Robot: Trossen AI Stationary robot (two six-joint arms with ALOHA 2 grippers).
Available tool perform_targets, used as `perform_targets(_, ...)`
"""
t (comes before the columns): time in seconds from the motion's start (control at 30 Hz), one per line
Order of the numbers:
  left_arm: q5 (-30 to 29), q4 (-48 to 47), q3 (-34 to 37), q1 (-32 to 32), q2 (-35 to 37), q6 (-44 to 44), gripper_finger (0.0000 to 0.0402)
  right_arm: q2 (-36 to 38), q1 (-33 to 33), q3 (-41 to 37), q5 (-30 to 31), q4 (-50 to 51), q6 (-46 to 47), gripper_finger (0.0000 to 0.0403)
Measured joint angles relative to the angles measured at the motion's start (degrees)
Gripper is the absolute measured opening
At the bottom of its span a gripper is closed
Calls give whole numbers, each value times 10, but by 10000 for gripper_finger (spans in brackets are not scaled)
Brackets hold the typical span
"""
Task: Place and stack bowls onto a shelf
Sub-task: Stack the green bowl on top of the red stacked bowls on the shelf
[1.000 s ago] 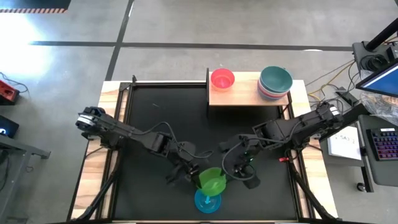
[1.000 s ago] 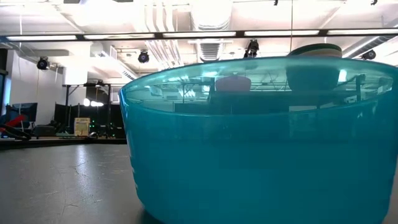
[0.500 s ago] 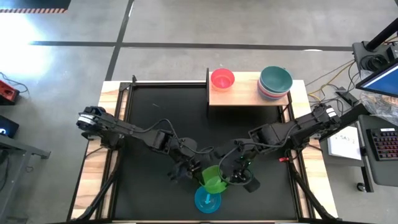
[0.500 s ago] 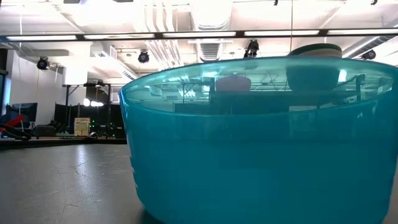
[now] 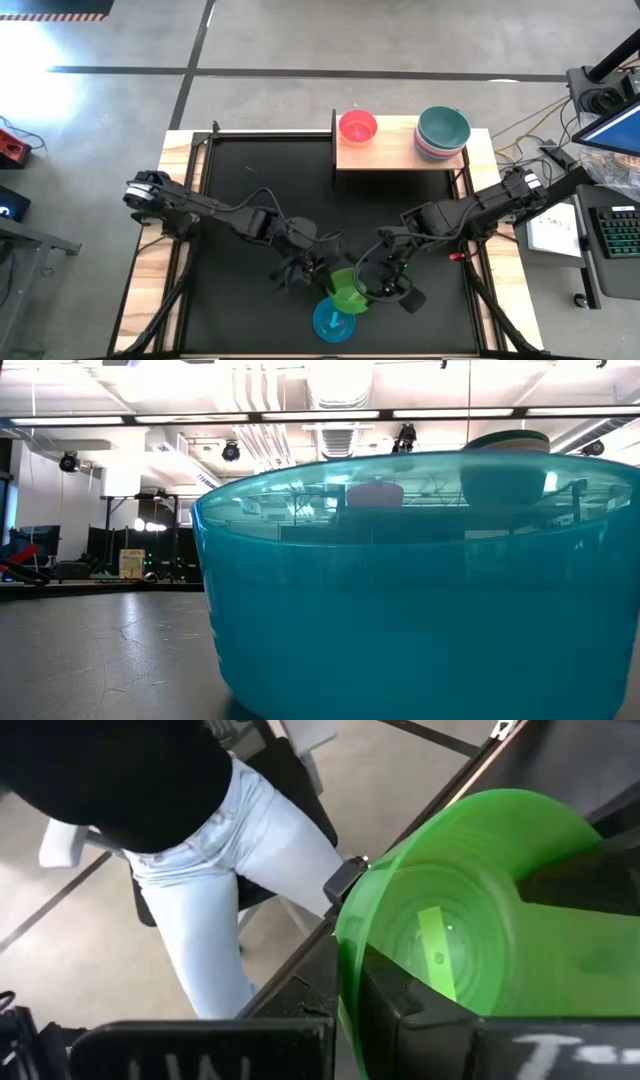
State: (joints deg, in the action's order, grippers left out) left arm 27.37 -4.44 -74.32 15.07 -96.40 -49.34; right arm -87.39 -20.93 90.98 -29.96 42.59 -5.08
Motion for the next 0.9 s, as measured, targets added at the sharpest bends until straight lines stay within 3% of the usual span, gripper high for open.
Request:
perform_targets(0.3,4,15,0,-17,2,-21,83,0,1,0,-53,2,28,8)
perform_targets(0.6,81,-11,0,-78,8,-57,89,6,9,12,-54,70,55,8)
perform_targets(0.8,120,-48,0,-115,13,-75,89,24,30,67,32,179,54,8)
perform_targets(0.9,125,-79,0,-131,17,-79,89,30,49,101,141,223,24,8)
